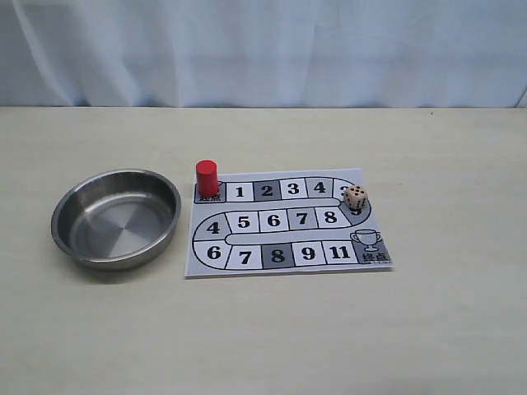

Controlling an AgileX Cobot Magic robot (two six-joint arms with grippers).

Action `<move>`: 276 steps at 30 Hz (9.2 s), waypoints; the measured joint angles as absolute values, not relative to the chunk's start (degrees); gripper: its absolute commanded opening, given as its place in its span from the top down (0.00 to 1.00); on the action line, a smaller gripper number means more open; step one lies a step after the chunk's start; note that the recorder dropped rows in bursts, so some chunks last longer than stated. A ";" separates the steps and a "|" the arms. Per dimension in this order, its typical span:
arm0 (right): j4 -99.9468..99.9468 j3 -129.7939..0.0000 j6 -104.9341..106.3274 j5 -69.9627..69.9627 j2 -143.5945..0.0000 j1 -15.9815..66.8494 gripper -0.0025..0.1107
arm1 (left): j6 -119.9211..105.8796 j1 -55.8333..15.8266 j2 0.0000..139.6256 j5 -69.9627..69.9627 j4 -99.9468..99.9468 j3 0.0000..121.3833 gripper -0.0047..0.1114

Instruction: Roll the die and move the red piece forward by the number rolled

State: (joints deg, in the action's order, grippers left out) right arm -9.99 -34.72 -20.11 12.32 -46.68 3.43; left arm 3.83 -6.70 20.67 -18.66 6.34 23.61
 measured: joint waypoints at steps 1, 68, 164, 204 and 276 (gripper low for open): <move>-8.22 -39.34 -20.11 8.45 -51.31 4.75 0.94 | 4.05 -6.70 18.05 -17.31 6.34 22.06 0.96; -0.83 -134.39 -12.93 -51.22 -148.76 34.12 0.94 | 11.97 -6.70 6.71 -8.99 2.21 0.11 0.96; 18.65 -95.33 -26.79 -31.23 -120.37 24.09 0.94 | 11.97 -6.70 6.71 -7.61 2.21 0.11 0.96; 24.06 -87.29 -30.67 -29.56 -119.38 18.32 0.94 | 11.97 -6.70 6.71 -7.61 2.21 0.11 0.96; 7.24 -80.67 -17.10 -39.90 -108.17 6.36 0.94 | 11.97 -6.70 6.71 -7.39 2.21 0.11 0.96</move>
